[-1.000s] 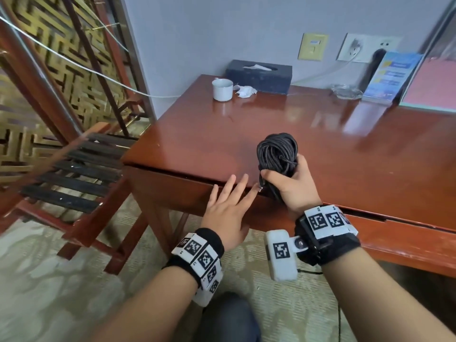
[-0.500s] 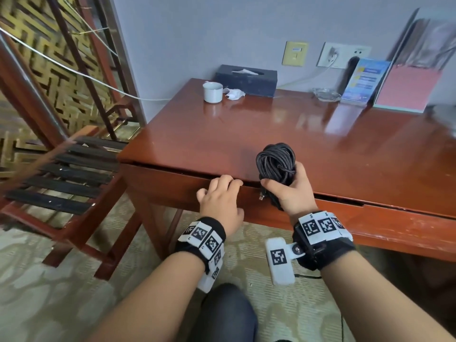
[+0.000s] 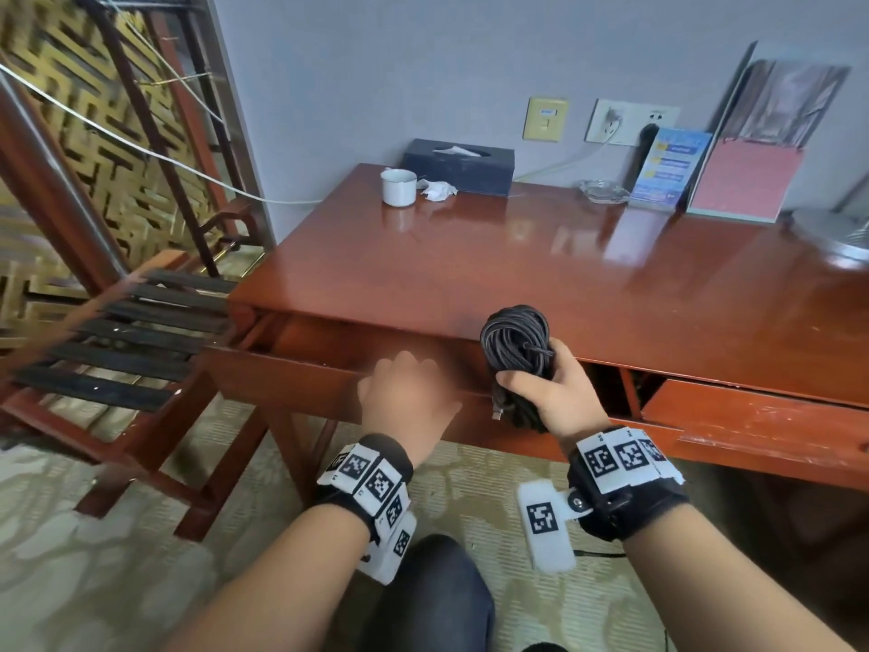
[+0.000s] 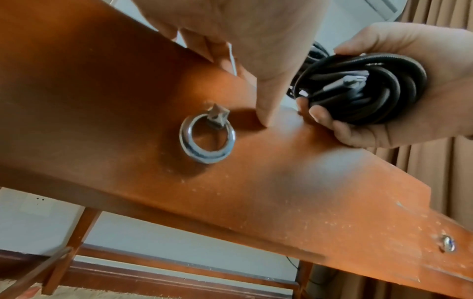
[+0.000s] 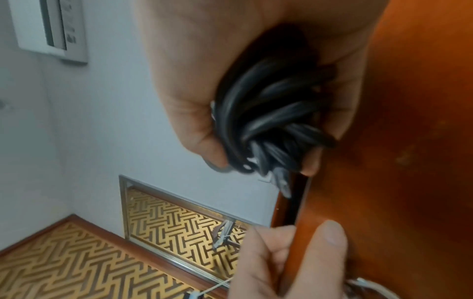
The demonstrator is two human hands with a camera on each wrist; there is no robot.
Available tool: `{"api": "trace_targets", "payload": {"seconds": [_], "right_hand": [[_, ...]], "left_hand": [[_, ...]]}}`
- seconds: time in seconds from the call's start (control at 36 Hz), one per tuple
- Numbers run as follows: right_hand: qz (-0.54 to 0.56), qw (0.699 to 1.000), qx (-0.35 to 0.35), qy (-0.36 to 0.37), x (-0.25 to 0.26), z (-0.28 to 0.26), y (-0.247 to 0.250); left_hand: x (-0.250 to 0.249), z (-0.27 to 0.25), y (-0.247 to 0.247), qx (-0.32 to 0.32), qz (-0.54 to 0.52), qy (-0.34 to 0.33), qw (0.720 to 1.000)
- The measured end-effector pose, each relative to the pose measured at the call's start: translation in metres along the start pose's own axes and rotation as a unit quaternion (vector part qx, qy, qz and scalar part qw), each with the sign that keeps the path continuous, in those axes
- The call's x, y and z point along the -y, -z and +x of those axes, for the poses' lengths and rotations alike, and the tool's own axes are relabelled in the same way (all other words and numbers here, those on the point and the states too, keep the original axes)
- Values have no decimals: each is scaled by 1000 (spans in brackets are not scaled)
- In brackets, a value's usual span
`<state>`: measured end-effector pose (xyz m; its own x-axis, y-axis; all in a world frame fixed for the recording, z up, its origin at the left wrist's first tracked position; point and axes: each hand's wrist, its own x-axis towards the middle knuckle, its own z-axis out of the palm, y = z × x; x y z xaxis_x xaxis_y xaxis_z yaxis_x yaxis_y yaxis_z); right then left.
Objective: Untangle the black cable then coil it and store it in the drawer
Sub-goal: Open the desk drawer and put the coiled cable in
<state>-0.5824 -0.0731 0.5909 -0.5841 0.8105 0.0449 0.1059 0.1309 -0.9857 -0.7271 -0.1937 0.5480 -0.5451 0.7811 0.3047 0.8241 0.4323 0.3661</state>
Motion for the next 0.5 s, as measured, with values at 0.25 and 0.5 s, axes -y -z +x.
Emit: {"api": "trace_targets", "payload": {"seconds": [0.25, 0.5], "right_hand": [[-36, 997, 65, -21, 23, -17, 4], [-287, 952, 107, -5, 49, -7, 4]], "left_hand": [[6, -21, 15, 0, -74, -25, 997], [5, -54, 31, 38, -71, -13, 997]]}}
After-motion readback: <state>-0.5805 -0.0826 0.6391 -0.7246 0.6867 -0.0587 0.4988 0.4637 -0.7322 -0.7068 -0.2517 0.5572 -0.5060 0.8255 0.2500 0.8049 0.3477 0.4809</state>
